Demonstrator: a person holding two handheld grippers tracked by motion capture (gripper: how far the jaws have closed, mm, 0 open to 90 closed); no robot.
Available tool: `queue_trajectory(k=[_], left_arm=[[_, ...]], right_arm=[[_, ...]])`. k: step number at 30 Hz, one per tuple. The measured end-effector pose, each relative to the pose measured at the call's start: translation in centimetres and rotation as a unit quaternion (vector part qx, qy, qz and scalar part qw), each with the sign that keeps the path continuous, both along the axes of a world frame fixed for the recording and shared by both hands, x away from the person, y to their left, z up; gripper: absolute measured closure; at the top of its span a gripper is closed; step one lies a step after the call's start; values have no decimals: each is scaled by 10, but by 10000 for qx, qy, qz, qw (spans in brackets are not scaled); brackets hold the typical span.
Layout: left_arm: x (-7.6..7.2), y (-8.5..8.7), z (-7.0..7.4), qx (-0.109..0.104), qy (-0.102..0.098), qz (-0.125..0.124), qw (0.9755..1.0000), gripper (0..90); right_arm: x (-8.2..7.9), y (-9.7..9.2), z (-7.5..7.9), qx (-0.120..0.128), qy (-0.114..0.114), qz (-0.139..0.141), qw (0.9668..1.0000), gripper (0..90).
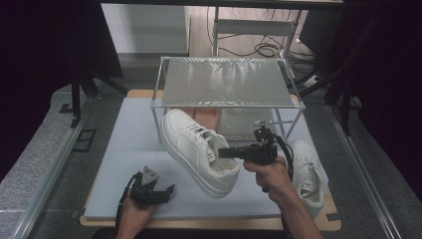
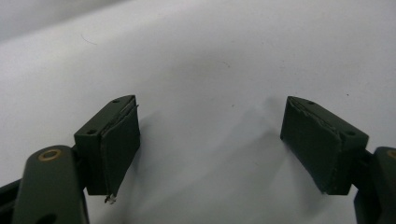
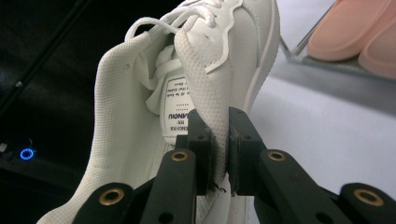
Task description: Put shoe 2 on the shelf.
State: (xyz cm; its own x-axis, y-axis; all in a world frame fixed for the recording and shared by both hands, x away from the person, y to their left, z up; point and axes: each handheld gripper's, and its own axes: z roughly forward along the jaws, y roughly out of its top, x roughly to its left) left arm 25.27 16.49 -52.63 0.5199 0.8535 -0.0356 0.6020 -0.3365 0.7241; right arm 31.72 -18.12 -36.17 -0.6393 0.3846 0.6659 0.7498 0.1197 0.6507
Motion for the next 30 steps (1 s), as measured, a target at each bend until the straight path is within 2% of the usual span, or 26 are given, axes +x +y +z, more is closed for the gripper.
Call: queue_trajectory(k=[10,15,20,30], left_arm=[[0,0,0,-11,-4,2,10000,198],[0,0,0,-10,-8,3,10000,198],[0,0,0,5,-5,-5,10000,198],[0,0,0,7,-9,1,10000,198]], right_arm=[[10,-2,27,180,-141,-278,9994,814],[18,-2,38,178,-181,-519,9983,814],[28,-1,42,110,-147,-785,9967,814],[53,-6,45,-119,-193,-1488,9886,813]])
